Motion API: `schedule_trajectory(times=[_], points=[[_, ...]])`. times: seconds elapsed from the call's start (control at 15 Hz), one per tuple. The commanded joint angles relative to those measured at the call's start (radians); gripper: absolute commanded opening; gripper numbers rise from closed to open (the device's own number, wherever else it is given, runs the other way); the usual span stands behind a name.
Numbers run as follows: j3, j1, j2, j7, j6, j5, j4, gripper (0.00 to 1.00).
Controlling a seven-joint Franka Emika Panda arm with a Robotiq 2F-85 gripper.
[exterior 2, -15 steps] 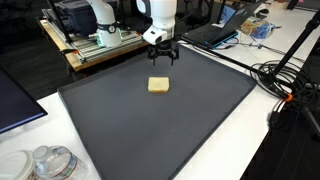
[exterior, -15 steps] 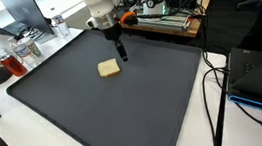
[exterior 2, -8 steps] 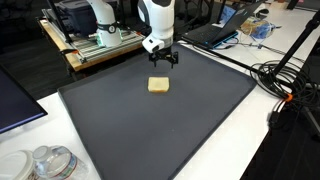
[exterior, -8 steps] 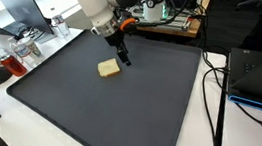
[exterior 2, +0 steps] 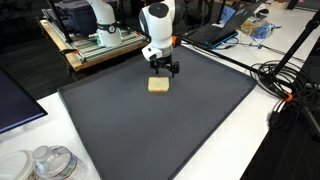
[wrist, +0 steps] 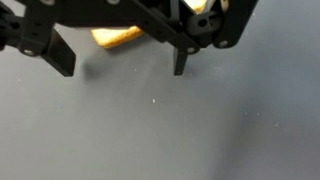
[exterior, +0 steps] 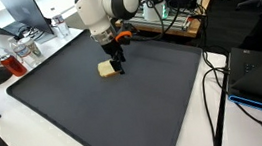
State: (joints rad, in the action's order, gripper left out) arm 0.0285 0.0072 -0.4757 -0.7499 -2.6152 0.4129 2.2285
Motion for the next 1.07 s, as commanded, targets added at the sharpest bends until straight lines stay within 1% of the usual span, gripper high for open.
schedule_trajectory(times=[0.0, 0.13, 0.33, 0.73, 0.93, 1.0], points=[[-0.043, 0.029, -0.024, -0.056, -0.043, 0.006, -0.017, 1.00], [-0.064, 0.031, -0.028, -0.080, -0.058, -0.005, -0.019, 1.00], [-0.085, 0.033, -0.035, -0.081, -0.076, -0.022, -0.023, 1.00], [-0.167, 0.084, -0.048, -0.135, -0.119, -0.110, -0.025, 1.00], [-0.195, 0.104, -0.057, -0.154, -0.128, -0.159, -0.030, 1.00], [-0.205, 0.113, -0.060, -0.163, -0.132, -0.176, -0.031, 0.75]])
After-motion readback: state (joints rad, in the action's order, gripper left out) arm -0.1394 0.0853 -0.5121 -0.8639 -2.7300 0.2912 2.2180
